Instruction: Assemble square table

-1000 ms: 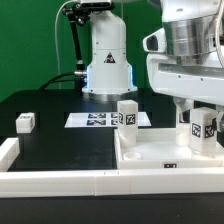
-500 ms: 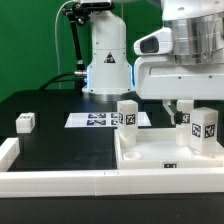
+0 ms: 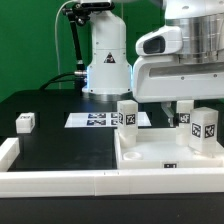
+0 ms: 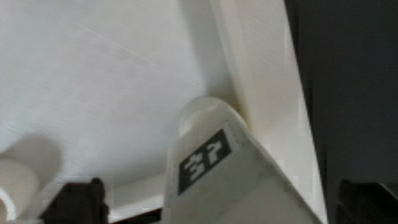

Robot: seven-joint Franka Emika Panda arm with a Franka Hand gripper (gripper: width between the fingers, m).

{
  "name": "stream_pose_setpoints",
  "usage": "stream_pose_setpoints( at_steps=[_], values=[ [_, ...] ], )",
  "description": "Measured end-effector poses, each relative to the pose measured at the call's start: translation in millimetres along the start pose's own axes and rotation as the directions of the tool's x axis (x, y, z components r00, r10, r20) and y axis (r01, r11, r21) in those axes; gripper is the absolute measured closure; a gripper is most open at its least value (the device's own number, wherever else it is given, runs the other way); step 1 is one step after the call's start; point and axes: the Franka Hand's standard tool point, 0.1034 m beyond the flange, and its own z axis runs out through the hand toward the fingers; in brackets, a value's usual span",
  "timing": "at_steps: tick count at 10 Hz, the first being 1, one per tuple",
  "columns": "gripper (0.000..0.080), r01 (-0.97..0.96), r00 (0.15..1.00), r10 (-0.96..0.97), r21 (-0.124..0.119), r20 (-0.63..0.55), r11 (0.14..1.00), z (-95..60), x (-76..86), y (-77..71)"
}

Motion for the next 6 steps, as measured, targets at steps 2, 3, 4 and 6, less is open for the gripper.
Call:
stream_pose_setpoints(
  at_steps=[2, 3, 4, 6],
  values=[
    [0.015, 0.19, 0.982, -0.19, -0.018, -0.005, 0.982, 0.5, -1.8, -7.6],
    [0.015, 0.273, 0.962, -0.273, -0.027, -0.009, 0.962, 0.2, -1.0, -8.4],
    [0.015, 0.355, 0.935, -0.355, -0.041, -0.007, 0.934, 0.2, -0.4, -7.8],
    [0.015, 0.49, 0.871, -0.491, -0.061, 0.004, 0.869, 0.2, 0.0, -6.8]
  ],
)
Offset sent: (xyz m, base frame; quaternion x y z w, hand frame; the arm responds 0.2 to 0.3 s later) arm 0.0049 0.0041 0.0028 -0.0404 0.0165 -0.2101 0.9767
